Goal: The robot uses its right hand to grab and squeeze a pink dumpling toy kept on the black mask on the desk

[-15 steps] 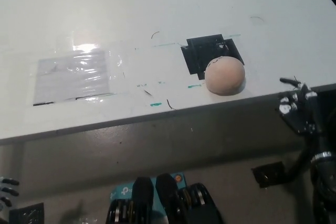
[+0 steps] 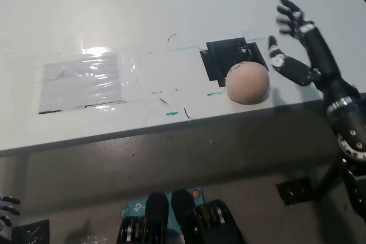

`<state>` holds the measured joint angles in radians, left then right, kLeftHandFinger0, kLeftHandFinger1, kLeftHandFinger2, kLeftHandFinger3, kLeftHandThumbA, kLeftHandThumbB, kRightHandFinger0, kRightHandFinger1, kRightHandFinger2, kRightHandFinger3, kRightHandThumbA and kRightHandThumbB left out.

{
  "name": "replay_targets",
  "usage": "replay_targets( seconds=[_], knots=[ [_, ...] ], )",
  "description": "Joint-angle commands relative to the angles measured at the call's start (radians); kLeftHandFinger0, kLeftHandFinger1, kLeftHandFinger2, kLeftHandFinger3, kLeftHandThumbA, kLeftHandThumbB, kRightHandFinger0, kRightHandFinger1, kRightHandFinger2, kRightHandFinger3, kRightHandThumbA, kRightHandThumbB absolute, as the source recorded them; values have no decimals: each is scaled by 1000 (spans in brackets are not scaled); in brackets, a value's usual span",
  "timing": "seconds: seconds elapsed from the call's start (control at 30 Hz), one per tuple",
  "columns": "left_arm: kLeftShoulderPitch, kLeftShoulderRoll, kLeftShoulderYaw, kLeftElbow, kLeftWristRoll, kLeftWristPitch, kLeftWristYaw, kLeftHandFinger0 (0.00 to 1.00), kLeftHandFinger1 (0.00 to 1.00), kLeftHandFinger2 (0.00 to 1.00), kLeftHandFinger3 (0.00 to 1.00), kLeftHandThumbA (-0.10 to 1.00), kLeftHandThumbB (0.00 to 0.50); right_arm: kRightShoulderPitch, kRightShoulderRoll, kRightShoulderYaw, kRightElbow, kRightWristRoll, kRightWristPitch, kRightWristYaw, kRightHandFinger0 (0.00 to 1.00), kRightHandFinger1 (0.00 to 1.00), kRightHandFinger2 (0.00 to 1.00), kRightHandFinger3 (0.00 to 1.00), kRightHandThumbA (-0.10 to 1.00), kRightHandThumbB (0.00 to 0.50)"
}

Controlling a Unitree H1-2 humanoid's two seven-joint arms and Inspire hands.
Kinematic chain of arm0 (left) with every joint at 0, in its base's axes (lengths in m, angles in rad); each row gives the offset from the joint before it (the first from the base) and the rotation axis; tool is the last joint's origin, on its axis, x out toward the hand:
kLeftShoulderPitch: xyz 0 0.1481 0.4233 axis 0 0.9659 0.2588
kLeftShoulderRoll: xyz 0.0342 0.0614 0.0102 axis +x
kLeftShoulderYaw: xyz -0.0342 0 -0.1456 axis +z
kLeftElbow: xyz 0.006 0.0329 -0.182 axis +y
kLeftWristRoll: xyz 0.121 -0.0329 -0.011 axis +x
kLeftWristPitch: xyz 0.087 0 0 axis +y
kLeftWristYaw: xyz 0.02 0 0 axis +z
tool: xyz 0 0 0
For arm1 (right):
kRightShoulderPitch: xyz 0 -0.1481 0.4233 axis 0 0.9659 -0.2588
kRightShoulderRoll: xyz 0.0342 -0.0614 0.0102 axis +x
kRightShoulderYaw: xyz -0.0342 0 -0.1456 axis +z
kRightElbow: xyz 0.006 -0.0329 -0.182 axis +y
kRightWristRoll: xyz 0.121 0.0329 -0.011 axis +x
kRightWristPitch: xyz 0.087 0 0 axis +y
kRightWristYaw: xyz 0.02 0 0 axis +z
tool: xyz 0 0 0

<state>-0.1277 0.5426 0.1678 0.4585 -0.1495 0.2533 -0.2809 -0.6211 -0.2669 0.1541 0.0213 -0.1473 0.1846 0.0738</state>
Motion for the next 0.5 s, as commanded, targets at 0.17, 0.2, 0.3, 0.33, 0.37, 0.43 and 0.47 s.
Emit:
replay_targets(
  seconds=[0.17,0.2,0.3,0.33,0.37,0.43,0.47],
  knots=[
    [-12,25,5,-15,0,0,-12,23,249,355,417,1000,500,-126,-45,101,35,-97,10,96,1000,1000,1000,1000,493,362],
    [-14,25,4,-17,1,1,-11,25,250,355,417,1000,500,-126,-45,100,37,-98,7,96,1000,1000,1000,1000,494,361],
    [-18,24,7,-14,-7,2,-17,29,257,368,397,1000,500,-132,-23,119,80,-132,22,80,1000,1000,1000,1000,527,379],
    [-20,24,8,-10,-9,1,-20,32,260,366,392,1000,500,-133,-19,122,90,-138,21,77,1000,1000,1000,1000,532,387],
    [-21,22,10,-12,-11,9,-17,27,259,362,388,1000,500,-133,-12,127,123,-149,-3,60,1000,1000,1000,1000,540,396],
    [-19,19,14,-23,-11,19,-8,10,255,357,395,1000,500,-140,2,138,191,-180,-37,28,1000,1000,1000,1000,561,420],
    [-19,21,9,-26,1,16,0,1,248,354,408,1000,500,-147,7,145,235,-202,-58,7,1000,1000,1000,1000,583,435]
  ],
)
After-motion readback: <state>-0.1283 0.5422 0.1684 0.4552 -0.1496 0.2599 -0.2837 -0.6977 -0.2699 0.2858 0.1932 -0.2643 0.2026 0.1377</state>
